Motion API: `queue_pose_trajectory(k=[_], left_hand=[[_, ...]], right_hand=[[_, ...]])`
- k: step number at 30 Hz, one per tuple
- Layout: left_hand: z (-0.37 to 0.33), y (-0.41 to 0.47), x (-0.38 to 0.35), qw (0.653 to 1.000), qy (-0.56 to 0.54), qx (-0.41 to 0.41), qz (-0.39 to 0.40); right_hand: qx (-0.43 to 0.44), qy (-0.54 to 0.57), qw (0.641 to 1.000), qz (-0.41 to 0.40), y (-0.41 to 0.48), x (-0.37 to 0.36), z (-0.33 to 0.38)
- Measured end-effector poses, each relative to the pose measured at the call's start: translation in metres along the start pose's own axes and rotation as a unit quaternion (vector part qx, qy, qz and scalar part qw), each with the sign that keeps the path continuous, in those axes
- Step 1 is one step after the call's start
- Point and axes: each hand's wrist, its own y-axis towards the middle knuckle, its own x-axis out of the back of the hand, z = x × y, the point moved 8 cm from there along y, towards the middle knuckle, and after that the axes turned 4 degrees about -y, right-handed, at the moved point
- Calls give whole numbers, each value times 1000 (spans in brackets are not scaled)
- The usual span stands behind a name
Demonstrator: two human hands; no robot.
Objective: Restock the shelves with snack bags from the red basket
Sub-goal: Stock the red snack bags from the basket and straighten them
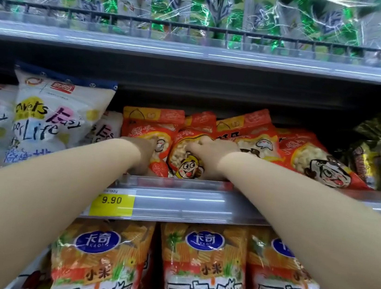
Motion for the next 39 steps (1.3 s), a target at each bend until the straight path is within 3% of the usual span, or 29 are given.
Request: queue_pose_trajectory(k=[2,4,6,8,12,15,19,21,27,33,39], left_hand=[[1,-4,-1,999,-35,7,9],[1,-12,4,997,-73,16,21],[-7,-21,17,994,-104,15,9],[-27,-25,33,988,-152,-16,-36],[-96,-29,58,942,-301,-125,-79],[-152,-29,81,926,-264,-227,-145],[-212,-11,70,958,-117,-256,-46],[-226,2,61,968,-62,-241,-19],[-253,24,56,985,-9,-174,-14],[-260,37,58,992,32,-119,0],[-252,37,56,993,35,-111,-14]], right_hand=[[10,60,998,17,1,-1,0],[23,209,976,51,-7,-1,-7],[14,291,956,44,-23,1,-24],[-13,311,950,-20,-42,5,-50],[-67,297,941,-148,-88,9,-105],[-103,241,958,-119,-116,-5,-150],[-106,135,984,39,-144,-41,-199],[-92,140,982,87,-148,-56,-211],[-43,126,984,115,-126,-87,-226],[-69,67,995,26,-94,-86,-219],[-66,129,988,59,-93,-100,-215]])
